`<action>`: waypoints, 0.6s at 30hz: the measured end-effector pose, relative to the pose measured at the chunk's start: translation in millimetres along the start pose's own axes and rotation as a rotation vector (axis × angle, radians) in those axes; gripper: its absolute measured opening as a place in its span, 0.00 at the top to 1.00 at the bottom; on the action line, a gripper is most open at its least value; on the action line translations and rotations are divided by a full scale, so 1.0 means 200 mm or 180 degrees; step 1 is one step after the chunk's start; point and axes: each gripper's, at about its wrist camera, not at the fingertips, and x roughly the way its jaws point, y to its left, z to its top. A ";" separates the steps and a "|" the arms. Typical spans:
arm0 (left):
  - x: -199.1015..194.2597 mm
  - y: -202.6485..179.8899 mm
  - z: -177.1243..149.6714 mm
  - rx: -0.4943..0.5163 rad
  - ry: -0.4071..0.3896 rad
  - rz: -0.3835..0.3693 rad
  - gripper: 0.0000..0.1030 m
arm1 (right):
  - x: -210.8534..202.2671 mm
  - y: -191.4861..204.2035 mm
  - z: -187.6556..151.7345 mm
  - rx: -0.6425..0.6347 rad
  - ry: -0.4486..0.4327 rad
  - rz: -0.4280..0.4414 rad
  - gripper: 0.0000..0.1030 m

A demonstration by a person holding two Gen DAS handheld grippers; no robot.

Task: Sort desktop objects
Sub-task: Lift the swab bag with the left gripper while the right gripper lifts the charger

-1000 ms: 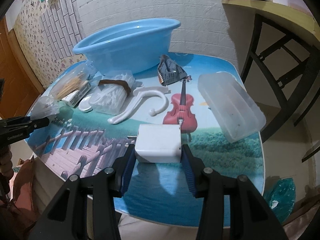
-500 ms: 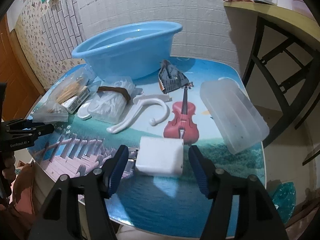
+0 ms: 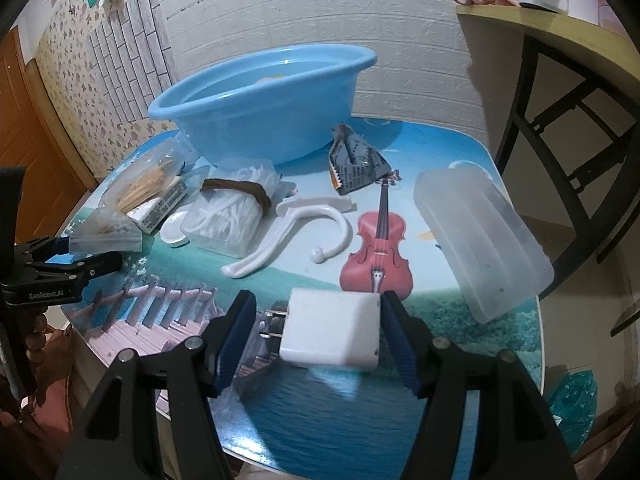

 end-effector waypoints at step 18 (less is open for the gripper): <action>-0.03 -0.06 0.01 0.0193 -0.0137 -0.0150 0.55 | 0.01 -0.02 -0.02 0.0074 0.0002 0.0071 0.42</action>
